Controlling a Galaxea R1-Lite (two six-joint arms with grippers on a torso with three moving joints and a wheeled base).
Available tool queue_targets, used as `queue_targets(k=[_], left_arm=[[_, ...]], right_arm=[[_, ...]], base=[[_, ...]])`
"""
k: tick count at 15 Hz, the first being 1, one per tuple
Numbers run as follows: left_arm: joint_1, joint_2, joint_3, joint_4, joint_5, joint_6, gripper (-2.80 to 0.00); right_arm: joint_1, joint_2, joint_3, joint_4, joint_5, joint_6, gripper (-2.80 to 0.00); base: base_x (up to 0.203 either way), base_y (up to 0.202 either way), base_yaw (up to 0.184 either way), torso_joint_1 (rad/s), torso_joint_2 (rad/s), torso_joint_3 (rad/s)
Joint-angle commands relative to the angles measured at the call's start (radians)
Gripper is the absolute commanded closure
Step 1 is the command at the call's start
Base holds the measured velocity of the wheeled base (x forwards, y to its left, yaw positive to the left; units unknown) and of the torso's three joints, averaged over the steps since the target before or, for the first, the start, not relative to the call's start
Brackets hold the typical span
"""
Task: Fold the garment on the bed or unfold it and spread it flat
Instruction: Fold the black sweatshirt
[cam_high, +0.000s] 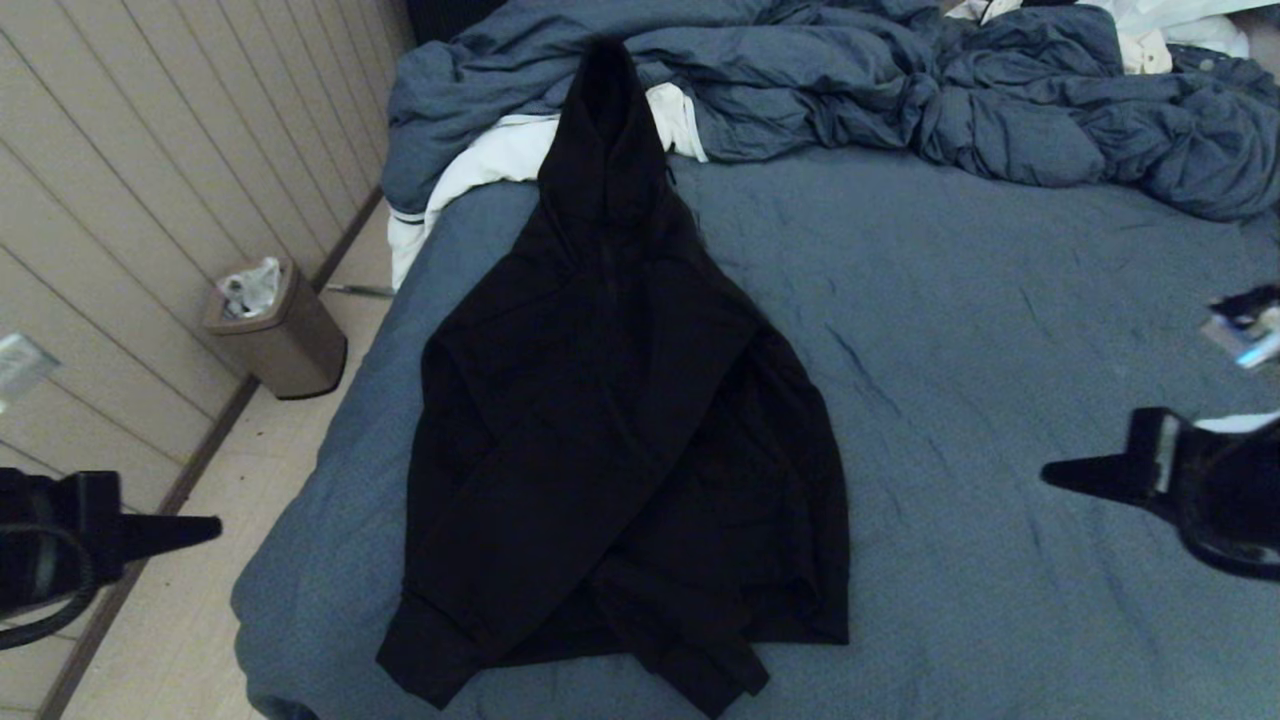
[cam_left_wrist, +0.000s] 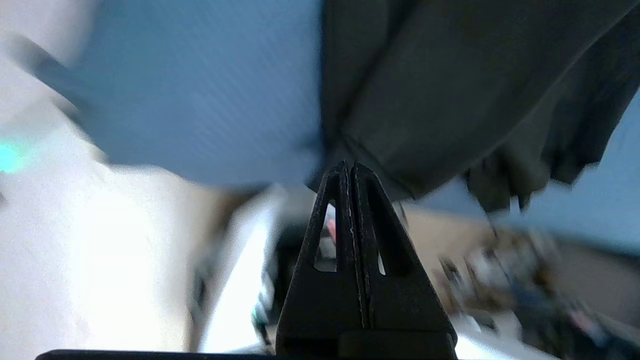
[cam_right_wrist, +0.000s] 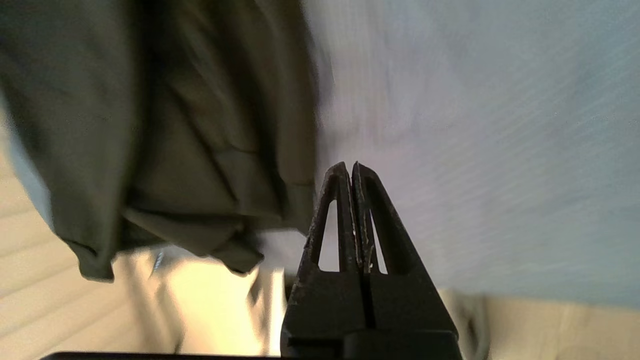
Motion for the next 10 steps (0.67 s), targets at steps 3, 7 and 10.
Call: queue_targets(k=[3, 7, 10], left_arm=[[-0.125, 0.288, 0.006, -0.082, -0.037, -0.088, 0.00], [-0.165, 0.311, 0.007, -0.177, -0.130, -0.166, 0.00], [-0.164, 0.335, -0.003, -0.233, -0.135, -0.173, 0.00]], right_arm=[[0.046, 0.280, 0.007, 0.006, 0.165, -0.059, 0.00], [0.094, 0.248, 0.011, 0.005, 0.178, -0.095, 0.00], [0.116, 0.211, 0.005, 0.002, 0.184, -0.120, 0.00]], base=[[0.000, 0.000, 0.000, 0.000, 0.00, 0.000], [0.000, 0.000, 0.000, 0.000, 0.00, 0.000], [0.000, 0.000, 0.000, 0.000, 0.00, 0.000]])
